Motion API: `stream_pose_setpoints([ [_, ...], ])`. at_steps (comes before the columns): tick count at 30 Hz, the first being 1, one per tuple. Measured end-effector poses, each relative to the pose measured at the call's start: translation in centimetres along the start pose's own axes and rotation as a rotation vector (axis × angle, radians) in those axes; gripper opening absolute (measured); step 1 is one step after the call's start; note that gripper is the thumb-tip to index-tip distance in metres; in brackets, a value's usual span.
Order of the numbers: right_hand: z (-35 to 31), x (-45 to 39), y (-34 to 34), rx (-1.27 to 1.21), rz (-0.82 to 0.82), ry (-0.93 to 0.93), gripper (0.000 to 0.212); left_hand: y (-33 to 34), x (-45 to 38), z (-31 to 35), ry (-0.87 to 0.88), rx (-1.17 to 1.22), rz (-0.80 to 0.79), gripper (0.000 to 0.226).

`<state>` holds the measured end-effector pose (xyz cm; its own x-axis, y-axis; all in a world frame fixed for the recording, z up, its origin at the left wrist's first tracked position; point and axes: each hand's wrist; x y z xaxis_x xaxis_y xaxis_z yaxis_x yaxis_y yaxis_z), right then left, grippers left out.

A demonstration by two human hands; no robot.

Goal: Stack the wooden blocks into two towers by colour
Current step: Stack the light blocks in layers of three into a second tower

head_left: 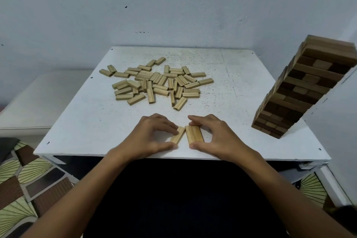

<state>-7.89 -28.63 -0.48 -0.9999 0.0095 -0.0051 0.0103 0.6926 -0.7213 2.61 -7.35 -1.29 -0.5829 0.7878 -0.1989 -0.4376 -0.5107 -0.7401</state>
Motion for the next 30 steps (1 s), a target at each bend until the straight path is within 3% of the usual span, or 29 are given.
stream_pose_setpoints([
  [5,-0.2,0.0,0.4,-0.038,0.017,-0.010,0.072,0.9,0.4,0.3,-0.054,0.019,0.098,0.036],
  [9,-0.3,0.1,0.9,-0.052,0.031,-0.035,0.078,1.2,0.3,0.9,-0.070,0.044,0.102,0.050],
  [14,-0.1,-0.1,-0.9,-0.076,-0.089,-0.034,0.087,1.0,0.3,1.0,-0.149,0.066,0.038,0.071],
  [30,0.1,-0.4,0.3,-0.063,-0.028,-0.027,0.082,0.9,-0.4,1.2,-0.096,0.086,0.025,0.066],
])
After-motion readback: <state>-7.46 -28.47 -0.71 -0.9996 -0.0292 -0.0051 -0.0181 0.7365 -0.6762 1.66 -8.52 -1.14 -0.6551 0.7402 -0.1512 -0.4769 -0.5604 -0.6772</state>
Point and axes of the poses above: each hand's wrist, its own x-axis away from the middle knuckle, its own y-axis out of the palm, z = x × y, and after that the axes turned 1 degree about x, right-handed
